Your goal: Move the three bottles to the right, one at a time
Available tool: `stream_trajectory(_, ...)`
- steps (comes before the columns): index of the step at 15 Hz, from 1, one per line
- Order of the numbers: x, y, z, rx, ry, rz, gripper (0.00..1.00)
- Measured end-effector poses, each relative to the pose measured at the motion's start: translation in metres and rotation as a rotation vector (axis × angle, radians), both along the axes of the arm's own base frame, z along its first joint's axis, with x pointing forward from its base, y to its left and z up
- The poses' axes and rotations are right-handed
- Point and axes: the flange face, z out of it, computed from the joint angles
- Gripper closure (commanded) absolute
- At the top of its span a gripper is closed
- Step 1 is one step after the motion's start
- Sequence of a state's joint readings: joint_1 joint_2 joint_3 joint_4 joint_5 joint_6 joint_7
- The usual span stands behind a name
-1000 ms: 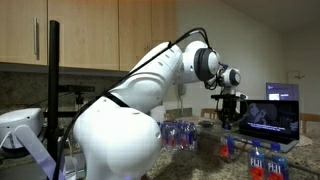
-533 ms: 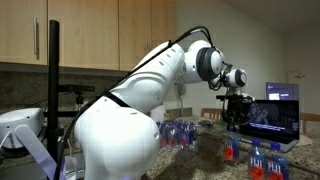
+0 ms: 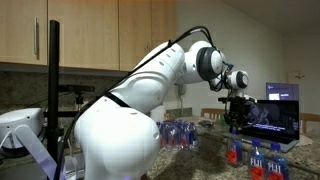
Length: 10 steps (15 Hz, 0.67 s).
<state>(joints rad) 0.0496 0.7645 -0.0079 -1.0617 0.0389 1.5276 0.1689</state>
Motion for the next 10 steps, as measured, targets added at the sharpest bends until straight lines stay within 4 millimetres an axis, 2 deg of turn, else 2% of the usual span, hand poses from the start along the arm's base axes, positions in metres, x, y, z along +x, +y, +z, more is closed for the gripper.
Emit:
stream_trajectory(4,-0.002,-0.012,-0.009,0.0,-0.003,-0.02,0.86)
stream_trajectory(10,-0.011,-0.036,-0.007,0.001,-0.023,-0.063,0.86)
